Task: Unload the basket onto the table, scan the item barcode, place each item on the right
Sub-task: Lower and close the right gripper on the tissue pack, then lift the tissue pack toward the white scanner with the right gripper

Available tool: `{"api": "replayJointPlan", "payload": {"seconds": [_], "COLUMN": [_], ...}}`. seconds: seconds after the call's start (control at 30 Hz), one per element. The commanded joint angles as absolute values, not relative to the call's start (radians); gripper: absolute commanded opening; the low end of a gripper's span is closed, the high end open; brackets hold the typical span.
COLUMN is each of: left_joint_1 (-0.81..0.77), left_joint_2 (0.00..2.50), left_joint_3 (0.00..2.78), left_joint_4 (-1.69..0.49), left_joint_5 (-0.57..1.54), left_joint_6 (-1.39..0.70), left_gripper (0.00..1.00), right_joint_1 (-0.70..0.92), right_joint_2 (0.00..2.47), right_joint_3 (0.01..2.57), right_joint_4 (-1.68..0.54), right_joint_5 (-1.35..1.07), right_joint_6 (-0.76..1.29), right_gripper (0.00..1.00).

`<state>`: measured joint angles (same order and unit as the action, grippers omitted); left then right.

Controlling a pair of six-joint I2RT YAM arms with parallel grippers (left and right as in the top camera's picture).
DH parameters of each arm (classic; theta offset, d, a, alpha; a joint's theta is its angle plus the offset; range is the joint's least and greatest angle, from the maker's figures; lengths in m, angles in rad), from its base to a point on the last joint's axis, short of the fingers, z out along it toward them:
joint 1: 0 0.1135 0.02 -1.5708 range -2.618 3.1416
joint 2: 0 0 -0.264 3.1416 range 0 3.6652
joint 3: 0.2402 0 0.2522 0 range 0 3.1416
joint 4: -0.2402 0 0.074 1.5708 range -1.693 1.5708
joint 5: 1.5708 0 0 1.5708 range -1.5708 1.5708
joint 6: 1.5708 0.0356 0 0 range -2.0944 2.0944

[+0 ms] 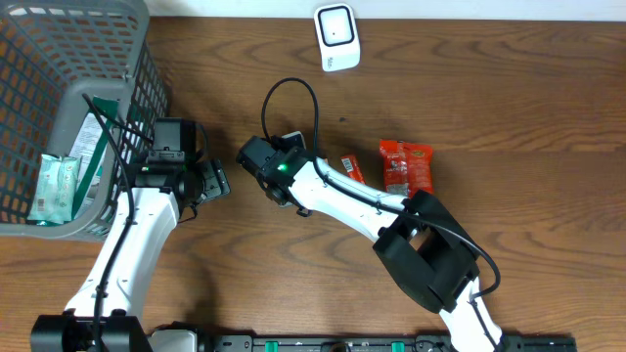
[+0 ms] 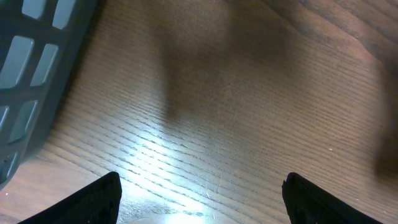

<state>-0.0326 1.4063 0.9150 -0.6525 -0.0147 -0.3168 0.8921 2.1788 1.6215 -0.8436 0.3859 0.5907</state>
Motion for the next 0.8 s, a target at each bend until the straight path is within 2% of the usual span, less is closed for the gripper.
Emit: {"api": "replayJointPlan", "payload": {"seconds": [0.0,0.27,0.3,0.4,0.47,0.63,0.77], "left_joint_1": [-0.025,-0.025,-0.025,-0.025,-0.025,-0.025,-0.025], "left_joint_2": [1.418,1.418,1.418,1.418,1.418,1.418,1.418], "left_joint_3": [0.903,0.903,0.903,0.903,0.903,0.903,0.903], "left_joint_4": [-0.654,-0.654,-0.654,-0.654,-0.654,-0.654,-0.654], "left_joint_5": [-0.031,-0.031,-0.031,-0.031,-0.031,-0.031,-0.031], "left_joint_6": [-0.319,-0.319,-0.319,-0.319,-0.319,-0.319,-0.319], "left_gripper": [0.84,0.83,0.83,0.83,0.84,0.83,0.84], "right_joint_1": [0.892,0.892,0.892,0.892,0.892,0.871,0.815], "right_joint_2": [2.151,2.165,2.165,2.165,2.164,2.122,2.011], "right_joint_3": [1.608,1.553,1.544,1.541,1.545,1.594,1.610], "right_joint_4": [-0.826,-0.809,-0.805,-0.805,-0.805,-0.854,-0.880], "right_joint_5": [0.396,0.440,0.440,0.439,0.440,0.410,0.241], "right_joint_6": [0.582,0.582,0.582,0.582,0.582,0.577,0.522], "right_gripper": [0.29,0.28,0.25,0.07,0.01,0.01,0.01]}}
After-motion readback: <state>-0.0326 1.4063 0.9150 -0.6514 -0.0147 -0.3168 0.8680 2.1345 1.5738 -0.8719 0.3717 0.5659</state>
